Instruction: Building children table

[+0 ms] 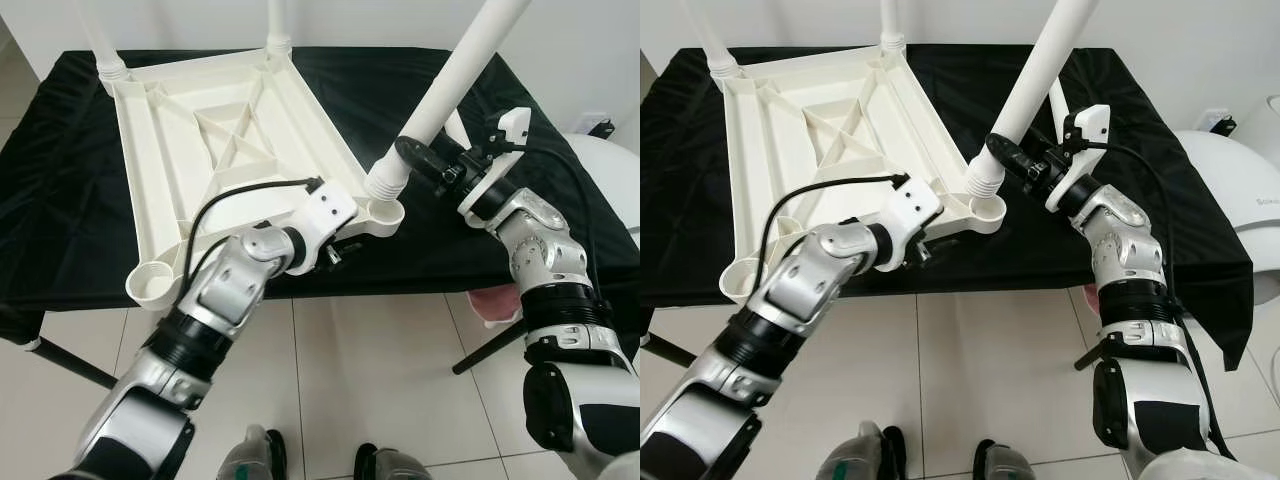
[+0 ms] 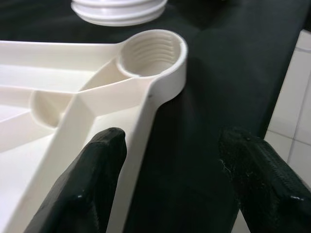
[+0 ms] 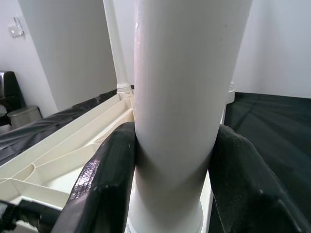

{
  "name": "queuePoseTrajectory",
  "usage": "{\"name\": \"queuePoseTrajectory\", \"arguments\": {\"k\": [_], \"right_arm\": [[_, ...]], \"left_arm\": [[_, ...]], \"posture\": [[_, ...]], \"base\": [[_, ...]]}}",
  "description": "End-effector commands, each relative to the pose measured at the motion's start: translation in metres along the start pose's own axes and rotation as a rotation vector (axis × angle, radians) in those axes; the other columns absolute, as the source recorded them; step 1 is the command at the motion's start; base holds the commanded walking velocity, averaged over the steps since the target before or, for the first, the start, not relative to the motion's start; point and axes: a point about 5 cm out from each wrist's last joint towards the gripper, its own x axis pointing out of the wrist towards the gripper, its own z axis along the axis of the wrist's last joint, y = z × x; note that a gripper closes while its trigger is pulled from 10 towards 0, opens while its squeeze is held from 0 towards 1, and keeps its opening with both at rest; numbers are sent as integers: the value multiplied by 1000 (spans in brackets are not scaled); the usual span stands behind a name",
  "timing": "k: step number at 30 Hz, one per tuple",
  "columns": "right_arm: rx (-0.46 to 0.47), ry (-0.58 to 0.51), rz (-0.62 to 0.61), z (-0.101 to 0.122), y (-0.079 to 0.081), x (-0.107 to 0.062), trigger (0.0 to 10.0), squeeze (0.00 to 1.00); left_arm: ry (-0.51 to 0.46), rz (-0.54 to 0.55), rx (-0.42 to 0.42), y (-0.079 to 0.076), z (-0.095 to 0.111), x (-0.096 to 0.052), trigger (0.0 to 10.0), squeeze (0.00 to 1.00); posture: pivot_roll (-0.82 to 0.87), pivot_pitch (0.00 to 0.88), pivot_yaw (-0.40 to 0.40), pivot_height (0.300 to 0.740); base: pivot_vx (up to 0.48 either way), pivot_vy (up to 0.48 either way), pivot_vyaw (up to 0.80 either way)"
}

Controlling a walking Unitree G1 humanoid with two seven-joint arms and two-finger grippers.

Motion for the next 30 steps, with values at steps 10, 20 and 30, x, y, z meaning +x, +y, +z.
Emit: {"name": "queuePoseTrajectory", "arguments": {"k": [10, 20, 30], "right_arm": [[-5, -3, -32, -1, -1, -13, 10000, 0], [-7, -6, -61, 1, -2, -21, 10000, 0], [-11, -1, -68, 1, 0, -23, 10000, 0]], "left_arm": [[24, 108, 27, 8, 1, 20, 10000, 0], [77, 160, 32, 21, -10, 26, 10000, 0], [122, 214, -9, 37, -26, 24, 10000, 0]], "posture": [[-102, 163, 12, 740], [-111, 162, 25, 740], [-114, 156, 23, 740]], "base": [[0, 0, 0], [0, 0, 0], [0, 0, 0]]}}
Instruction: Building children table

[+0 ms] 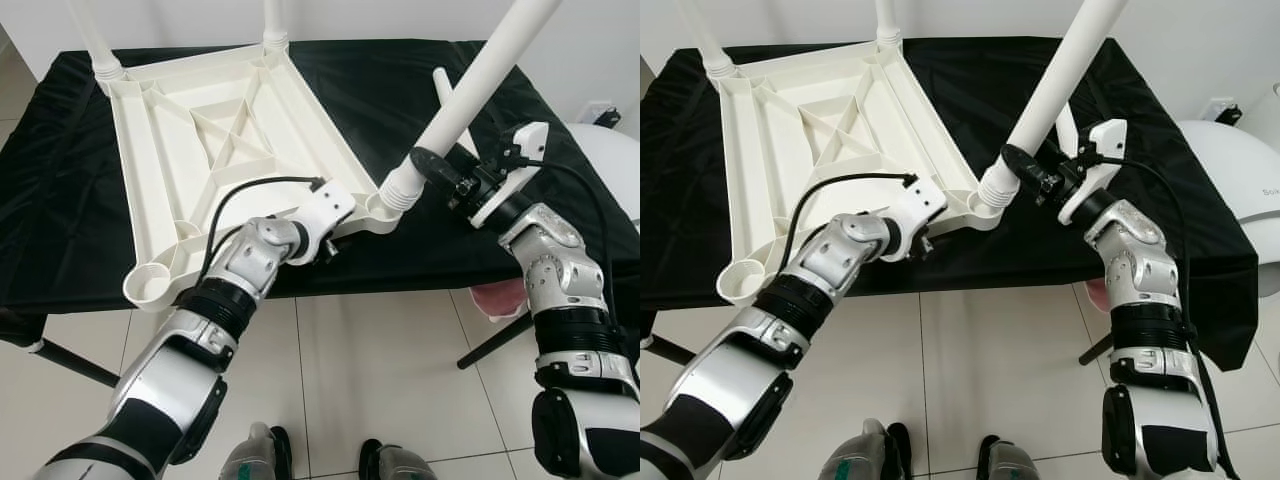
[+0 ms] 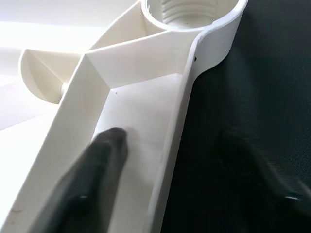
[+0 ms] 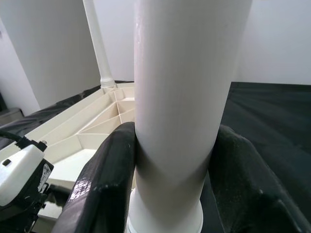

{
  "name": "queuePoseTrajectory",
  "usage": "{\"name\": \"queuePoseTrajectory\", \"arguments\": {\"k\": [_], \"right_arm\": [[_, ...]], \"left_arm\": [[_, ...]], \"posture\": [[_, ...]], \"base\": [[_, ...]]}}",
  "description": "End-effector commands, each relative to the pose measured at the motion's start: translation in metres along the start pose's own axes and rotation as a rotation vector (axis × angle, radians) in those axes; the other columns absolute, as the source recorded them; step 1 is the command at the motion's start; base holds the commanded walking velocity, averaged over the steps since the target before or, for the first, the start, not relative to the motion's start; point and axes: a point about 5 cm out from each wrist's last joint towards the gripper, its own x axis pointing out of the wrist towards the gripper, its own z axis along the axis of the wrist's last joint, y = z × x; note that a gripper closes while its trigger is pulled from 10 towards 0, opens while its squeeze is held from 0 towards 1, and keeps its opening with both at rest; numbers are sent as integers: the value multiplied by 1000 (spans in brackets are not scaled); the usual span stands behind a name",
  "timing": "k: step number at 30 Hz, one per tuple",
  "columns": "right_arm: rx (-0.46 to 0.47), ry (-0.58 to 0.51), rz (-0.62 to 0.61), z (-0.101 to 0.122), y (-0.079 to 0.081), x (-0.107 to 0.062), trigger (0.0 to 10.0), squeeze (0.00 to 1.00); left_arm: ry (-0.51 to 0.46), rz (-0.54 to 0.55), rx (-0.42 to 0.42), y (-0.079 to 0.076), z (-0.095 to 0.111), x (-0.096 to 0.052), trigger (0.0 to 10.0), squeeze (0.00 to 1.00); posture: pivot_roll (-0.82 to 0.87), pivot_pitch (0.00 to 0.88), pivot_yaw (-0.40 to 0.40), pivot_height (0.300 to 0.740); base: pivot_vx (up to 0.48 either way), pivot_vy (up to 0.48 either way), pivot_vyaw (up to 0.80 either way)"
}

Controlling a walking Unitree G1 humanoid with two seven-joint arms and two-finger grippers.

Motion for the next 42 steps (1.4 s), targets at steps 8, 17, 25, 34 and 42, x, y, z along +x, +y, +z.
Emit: {"name": "queuePoseTrajectory", "arguments": {"k": [8, 17, 25, 34, 42], "right_arm": [[2, -9, 1, 3, 0, -3, 10000, 0], [-5, 3, 4, 3, 0, -4, 10000, 0], [-13, 23, 23, 2, -1, -2, 10000, 0], [-29, 44, 83, 2, 3, 12, 10000, 0], [-22, 47, 184, 5, 16, 30, 10000, 0]], "left_arm": [[1, 169, -36, 14, -8, -3, 0, 0], [14, 151, -41, 19, -19, -9, 0, 0], [13, 85, -45, 15, -27, -21, 0, 0], [-74, -152, 7, -19, -13, -36, 10000, 0], [-115, -223, 27, -38, 1, -35, 10000, 0]], "posture": [[-114, 145, 21, 740], [-118, 139, 19, 740], [-117, 137, 15, 740], [-102, 142, 4, 740], [-92, 153, -4, 740]], "base": [[0, 0, 0], [0, 0, 0], [0, 0, 0], [0, 0, 0], [0, 0, 0]]}}
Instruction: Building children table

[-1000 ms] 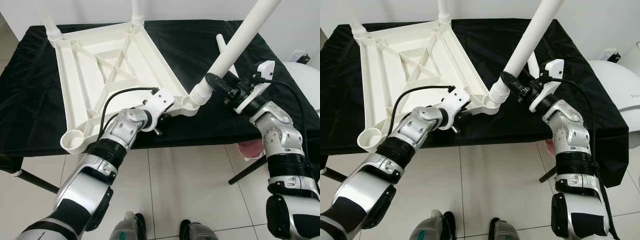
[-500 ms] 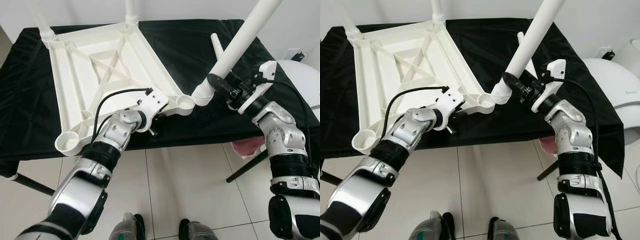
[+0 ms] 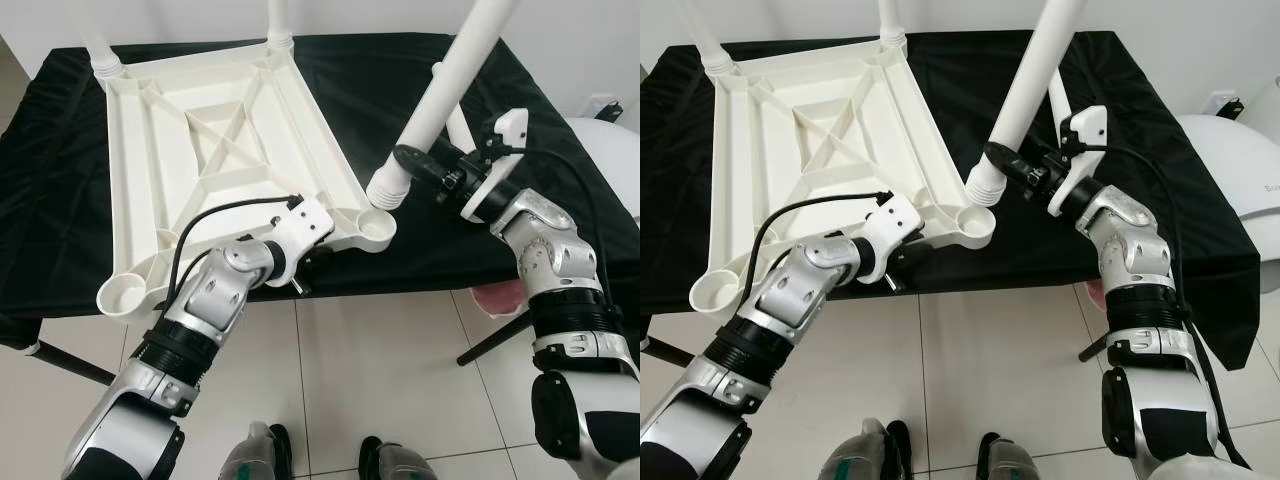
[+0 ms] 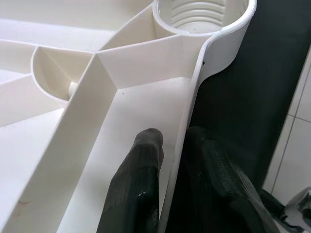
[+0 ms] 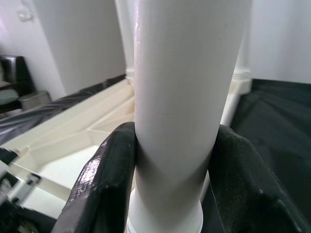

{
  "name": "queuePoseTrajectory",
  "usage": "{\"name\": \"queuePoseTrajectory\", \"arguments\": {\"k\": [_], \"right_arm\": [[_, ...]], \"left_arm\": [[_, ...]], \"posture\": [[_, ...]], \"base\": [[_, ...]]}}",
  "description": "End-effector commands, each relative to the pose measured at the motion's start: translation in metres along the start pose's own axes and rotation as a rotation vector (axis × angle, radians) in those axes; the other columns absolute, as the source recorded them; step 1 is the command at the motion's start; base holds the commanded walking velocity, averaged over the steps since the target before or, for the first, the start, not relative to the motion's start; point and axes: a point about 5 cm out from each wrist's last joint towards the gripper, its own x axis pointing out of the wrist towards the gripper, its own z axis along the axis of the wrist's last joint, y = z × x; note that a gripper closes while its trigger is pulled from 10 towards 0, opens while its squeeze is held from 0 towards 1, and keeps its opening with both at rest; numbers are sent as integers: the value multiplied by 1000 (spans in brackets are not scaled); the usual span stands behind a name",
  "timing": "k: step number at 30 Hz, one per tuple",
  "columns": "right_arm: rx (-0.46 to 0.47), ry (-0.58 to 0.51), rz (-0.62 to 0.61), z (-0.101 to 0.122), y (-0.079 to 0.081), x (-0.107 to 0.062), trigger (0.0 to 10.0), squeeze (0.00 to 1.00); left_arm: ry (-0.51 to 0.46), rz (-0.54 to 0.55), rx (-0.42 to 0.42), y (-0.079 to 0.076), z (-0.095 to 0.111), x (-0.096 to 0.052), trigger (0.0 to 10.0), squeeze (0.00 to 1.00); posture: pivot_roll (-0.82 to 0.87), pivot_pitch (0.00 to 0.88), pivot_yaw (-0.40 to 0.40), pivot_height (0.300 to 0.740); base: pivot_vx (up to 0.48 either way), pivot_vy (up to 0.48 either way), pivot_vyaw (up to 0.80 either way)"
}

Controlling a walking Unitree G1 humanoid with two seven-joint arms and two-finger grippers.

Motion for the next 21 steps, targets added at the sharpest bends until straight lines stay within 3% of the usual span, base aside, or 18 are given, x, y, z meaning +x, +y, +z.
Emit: {"name": "queuePoseTrajectory", "arguments": {"k": [1, 7, 15, 21], "right_arm": [[-6, -1, 37, 1, 4, 5, 10000, 0], [-6, 24, 97, -2, 10, 8, 10000, 0], [-18, 65, 81, -7, 2, -12, 10000, 0], [-23, 60, 64, -4, -1, -18, 10000, 0]], "left_arm": [[-50, -141, 23, -15, 13, 3, 10000, 0], [-46, -116, 14, -15, 16, 4, 10000, 0], [27, -43, 10, 0, 0, -2, 10000, 0], [69, -11, 22, 11, -10, -9, 10000, 0]], "posture": [[-92, 153, -4, 740], [-92, 160, -7, 740], [-110, 163, 3, 740], [-115, 168, 10, 740]], "base": [[0, 0, 0], [0, 0, 0], [0, 0, 0], [0, 0, 0]]}}
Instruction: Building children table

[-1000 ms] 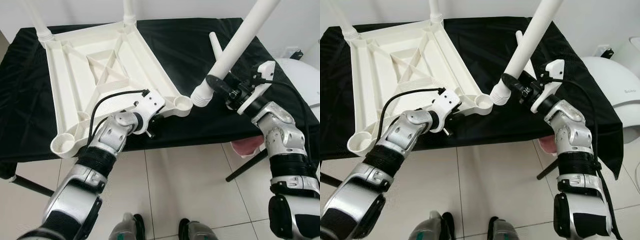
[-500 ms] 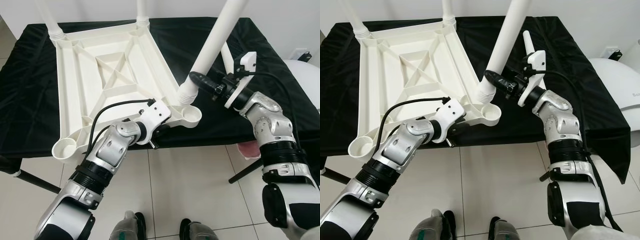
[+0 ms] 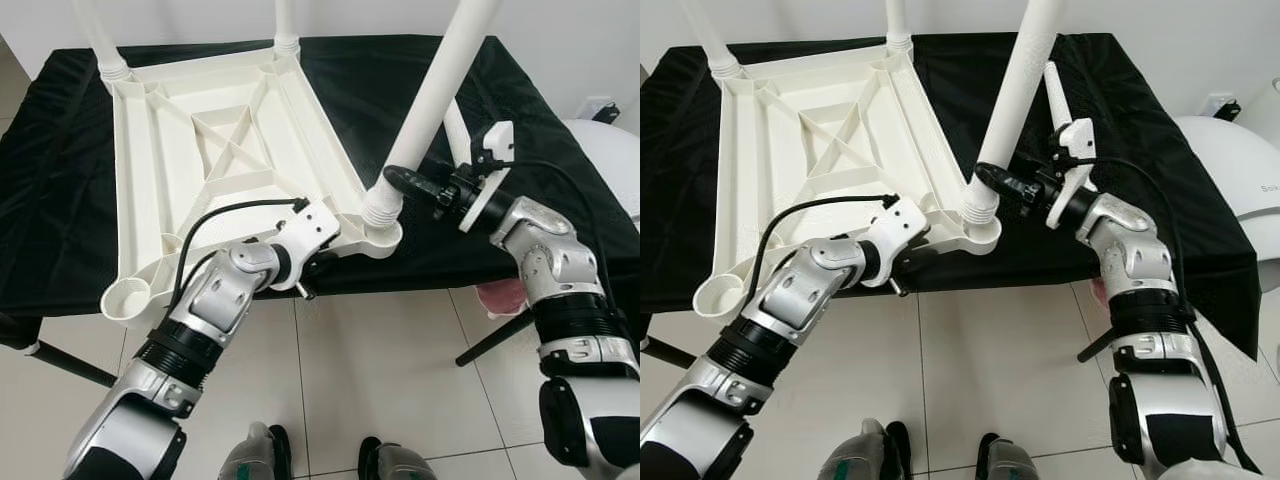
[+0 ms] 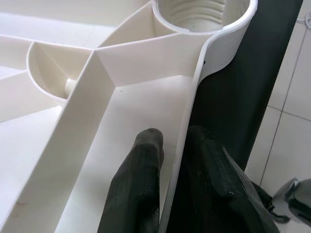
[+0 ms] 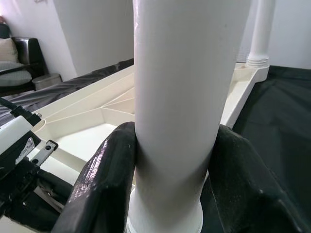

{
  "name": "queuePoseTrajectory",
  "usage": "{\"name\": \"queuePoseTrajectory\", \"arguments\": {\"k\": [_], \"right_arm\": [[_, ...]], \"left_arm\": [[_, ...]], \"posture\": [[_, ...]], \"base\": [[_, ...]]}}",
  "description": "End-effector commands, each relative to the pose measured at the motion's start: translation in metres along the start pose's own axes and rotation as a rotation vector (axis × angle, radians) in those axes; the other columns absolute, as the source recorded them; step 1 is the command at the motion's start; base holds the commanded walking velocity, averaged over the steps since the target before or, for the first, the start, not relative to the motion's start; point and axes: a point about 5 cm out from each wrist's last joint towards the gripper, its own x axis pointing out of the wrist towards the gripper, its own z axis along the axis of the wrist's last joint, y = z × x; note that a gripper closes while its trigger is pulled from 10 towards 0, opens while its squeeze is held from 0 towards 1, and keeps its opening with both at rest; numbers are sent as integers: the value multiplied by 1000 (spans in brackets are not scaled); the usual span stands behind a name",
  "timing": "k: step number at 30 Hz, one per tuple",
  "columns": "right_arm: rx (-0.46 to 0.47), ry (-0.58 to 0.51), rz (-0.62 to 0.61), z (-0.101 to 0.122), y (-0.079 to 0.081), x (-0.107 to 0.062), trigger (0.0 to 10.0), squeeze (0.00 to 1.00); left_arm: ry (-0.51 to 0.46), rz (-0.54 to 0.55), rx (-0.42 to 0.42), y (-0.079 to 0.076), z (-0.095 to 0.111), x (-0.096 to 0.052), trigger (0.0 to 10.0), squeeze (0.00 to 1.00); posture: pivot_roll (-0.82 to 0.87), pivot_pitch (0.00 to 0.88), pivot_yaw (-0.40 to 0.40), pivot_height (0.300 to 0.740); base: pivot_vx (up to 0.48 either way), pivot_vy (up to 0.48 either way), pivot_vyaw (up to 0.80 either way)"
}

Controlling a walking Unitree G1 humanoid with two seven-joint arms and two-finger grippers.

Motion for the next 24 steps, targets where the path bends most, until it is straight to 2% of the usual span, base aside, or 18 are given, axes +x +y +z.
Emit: {"name": "queuePoseTrajectory", "arguments": {"k": [1, 8, 15, 24], "right_arm": [[-11, -16, 2, 4, 0, -5, 10000, 0], [-9, -18, 18, 4, 3, -6, 10000, 0], [1, -26, 54, 4, 10, -2, 10000, 0], [16, -16, 88, -4, 18, 0, 10000, 0]], "left_arm": [[38, 10, 14, 11, -8, -7, 10000, 0], [52, 69, -5, 24, -11, -12, 10000, 0], [25, 142, -54, 31, -2, -7, 10000, 0], [16, 121, -31, 30, 1, -8, 10000, 0]], "posture": [[-114, 170, 14, 740], [-111, 171, 14, 740], [-112, 169, 12, 740], [-111, 170, 13, 740]], "base": [[0, 0, 0], [0, 0, 0], [0, 0, 0], [0, 0, 0]]}}
